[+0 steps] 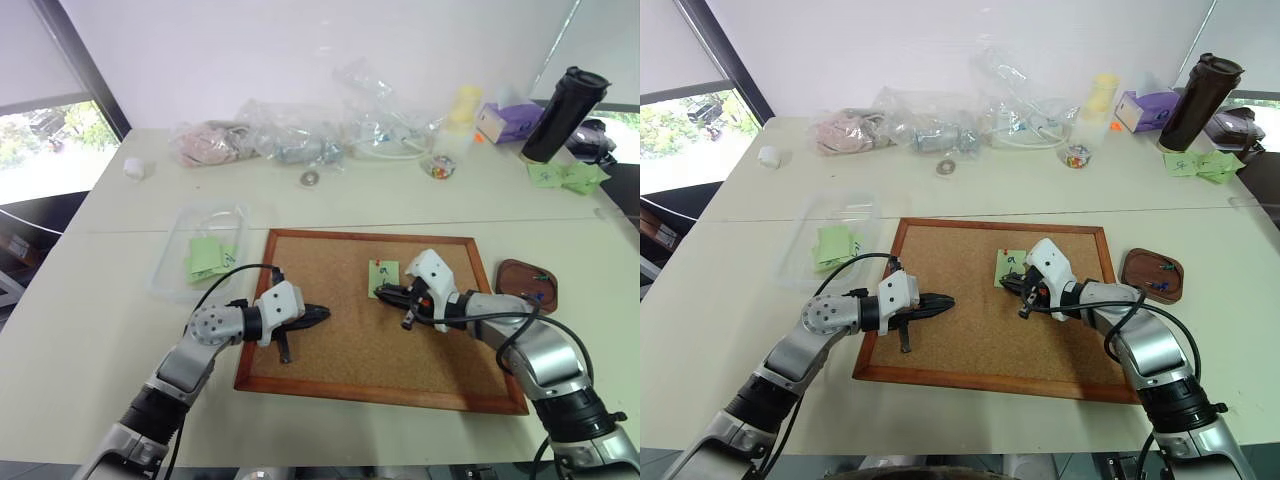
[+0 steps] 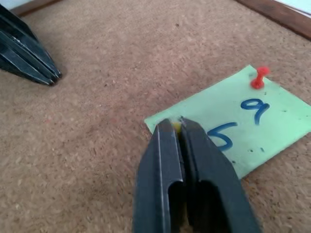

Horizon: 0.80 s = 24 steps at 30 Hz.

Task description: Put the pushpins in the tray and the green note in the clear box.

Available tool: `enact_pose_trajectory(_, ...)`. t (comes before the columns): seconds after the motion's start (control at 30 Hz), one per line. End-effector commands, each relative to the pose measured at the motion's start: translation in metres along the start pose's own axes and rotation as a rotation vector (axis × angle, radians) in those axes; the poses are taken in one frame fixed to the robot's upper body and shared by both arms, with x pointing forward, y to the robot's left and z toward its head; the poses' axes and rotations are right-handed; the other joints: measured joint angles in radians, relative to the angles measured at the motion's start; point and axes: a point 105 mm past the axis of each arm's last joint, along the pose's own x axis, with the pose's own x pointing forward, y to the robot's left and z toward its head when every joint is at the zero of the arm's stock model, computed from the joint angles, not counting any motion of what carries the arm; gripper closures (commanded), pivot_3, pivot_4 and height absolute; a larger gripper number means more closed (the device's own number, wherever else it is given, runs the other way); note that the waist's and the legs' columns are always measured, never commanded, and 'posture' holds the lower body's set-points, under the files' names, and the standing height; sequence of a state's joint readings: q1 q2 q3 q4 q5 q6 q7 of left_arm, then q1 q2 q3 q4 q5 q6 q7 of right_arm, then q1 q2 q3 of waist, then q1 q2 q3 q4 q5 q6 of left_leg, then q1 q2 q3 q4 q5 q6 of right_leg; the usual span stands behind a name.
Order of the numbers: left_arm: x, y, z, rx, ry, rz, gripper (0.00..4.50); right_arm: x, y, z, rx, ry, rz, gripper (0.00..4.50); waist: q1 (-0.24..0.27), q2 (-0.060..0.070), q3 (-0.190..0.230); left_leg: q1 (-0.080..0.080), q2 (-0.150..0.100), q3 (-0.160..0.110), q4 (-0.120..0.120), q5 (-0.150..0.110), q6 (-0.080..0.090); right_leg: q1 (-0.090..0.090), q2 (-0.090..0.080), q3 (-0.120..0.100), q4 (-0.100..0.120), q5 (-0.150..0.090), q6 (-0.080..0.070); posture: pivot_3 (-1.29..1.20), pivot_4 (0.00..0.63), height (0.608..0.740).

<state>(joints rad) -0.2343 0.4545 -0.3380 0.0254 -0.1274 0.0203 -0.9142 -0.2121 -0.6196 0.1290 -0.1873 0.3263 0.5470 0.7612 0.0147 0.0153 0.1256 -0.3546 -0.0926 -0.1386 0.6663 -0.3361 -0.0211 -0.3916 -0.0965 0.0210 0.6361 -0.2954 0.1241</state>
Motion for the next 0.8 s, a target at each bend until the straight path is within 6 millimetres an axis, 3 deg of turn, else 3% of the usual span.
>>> enact_pose_trajectory(0.03, -0.002, -0.016, -0.038, -0.086, 0.159, -0.041, 4.5, 0.0, 0.003, -0.004, 0.01, 0.006, 0.007, 4.44, 0.0, 0.0, 0.0, 0.0, 0.0, 0.0, 0.0, 0.0, 0.0, 0.0, 0.0, 0.0, 0.0, 0.0, 0.0, 0.0, 0.15, 0.74)
enact_pose_trajectory(0.17, -0.003, -0.017, -0.039, -0.086, 0.162, -0.045, 4.5, -0.004, 0.003, 0.007, -0.005, -0.022, 0.004, 4.44, 0.0, 0.0, 0.0, 0.0, 0.0, 0.0, 0.0, 0.0, 0.0, 0.0, 0.0, 0.0, 0.0, 0.0, 0.0, 0.0, 0.15, 0.74)
enact_pose_trajectory(0.3, -0.004, -0.019, -0.04, -0.086, 0.169, -0.053, 4.5, -0.014, -0.001, 0.035, -0.022, -0.096, -0.016, 4.44, 0.002, 0.0, 0.0, -0.001, 0.0, 0.0, 0.0, 0.0, 0.0, -0.001, 0.0, 0.0, -0.001, 0.0, 0.0, 0.0, 0.15, 0.74)
enact_pose_trajectory(0.47, -0.004, -0.021, -0.041, -0.086, 0.178, -0.065, 4.5, -0.027, -0.004, 0.052, -0.039, -0.126, -0.038, 4.44, 0.0, -0.001, 0.001, -0.001, 0.0, 0.0, -0.001, 0.0, 0.0, -0.001, 0.0, 0.0, -0.002, 0.0, 0.0, 0.0, 0.15, 0.74)
enact_pose_trajectory(0.63, -0.003, -0.023, -0.042, -0.087, 0.178, -0.073, 4.5, -0.041, -0.01, 0.061, -0.047, -0.136, -0.072, 4.44, 0.0, -0.001, 0.001, -0.001, 0.0, 0.0, -0.001, 0.0, 0.0, -0.001, 0.0, 0.0, -0.002, 0.0, 0.0, 0.0, 0.15, 0.74)
enact_pose_trajectory(0.8, -0.002, -0.024, -0.042, -0.086, 0.178, -0.077, 4.5, -0.04, -0.008, 0.054, -0.038, -0.115, -0.064, 4.44, 0.0, -0.001, 0.001, -0.001, 0.0, 0.0, -0.001, 0.0, 0.0, 0.0, 0.0, 0.0, -0.002, 0.0, 0.0, 0.0, 0.15, 0.74)
